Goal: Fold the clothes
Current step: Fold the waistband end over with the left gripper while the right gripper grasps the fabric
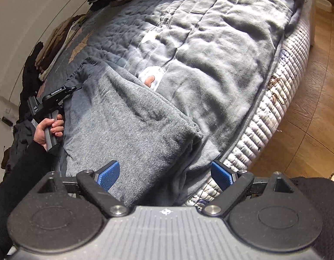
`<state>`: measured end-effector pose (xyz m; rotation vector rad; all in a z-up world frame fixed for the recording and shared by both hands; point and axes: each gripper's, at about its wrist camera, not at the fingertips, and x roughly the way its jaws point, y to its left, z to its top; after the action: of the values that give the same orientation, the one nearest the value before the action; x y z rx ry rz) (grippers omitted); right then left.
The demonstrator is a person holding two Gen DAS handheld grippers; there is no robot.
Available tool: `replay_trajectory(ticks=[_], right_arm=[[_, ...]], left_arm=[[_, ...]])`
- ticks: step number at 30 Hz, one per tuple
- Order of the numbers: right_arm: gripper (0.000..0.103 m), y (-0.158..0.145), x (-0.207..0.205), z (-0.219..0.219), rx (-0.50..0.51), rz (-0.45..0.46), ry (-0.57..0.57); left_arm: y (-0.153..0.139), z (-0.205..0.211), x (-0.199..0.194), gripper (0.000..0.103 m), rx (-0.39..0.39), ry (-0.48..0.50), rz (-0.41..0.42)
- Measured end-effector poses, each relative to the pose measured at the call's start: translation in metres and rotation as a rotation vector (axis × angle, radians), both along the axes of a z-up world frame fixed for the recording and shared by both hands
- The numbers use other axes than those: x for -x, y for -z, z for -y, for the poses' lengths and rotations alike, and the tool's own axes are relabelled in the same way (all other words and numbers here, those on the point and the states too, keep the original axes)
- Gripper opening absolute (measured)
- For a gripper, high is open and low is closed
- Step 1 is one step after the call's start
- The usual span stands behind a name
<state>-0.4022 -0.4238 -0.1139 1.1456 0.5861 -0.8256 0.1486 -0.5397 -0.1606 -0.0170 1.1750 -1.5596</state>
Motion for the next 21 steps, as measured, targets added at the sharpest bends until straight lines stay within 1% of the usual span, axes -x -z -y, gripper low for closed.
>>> replay_trajectory(ticks=[2, 3, 5, 7, 9, 12, 17, 21], right_arm=[[0.091, 0.004, -0.007, 0.003, -0.01, 0.016, -0.029], [0.091, 0.007, -0.008, 0.004, -0.033, 0.022, -0.027], [0.091, 0.016, -0.009, 0.005, -0.09, 0.021, -0.013], [0.091, 0.024, -0.007, 0.003, -0.126, 0.054, 0.016], [0.091, 0.024, -0.006, 0.001, -0.111, 0.107, 0.021], [0.091, 0.025, -0.009, 0.005, -0.089, 0.124, 0.027], [0.091, 0.035, -0.017, 0.02, -0.096, 0.122, 0.061], [0.089, 0.037, -0.028, 0.021, -0.072, 0.076, 0.048]], left_arm=[[0.0, 0.0, 0.0, 0.033, 0.002, 0.001, -0.001], [0.001, 0.0, 0.0, 0.033, 0.003, 0.001, -0.001], [0.001, 0.0, -0.001, 0.033, 0.007, 0.002, -0.003], [0.002, 0.0, -0.001, 0.033, 0.012, 0.002, -0.005], [0.003, 0.0, -0.001, 0.033, 0.016, 0.003, -0.007], [0.004, 0.001, -0.001, 0.033, 0.018, 0.005, -0.008], [0.004, 0.001, 0.0, 0.033, 0.021, 0.005, -0.007], [0.004, 0.0, 0.0, 0.033, 0.025, 0.004, -0.007]])
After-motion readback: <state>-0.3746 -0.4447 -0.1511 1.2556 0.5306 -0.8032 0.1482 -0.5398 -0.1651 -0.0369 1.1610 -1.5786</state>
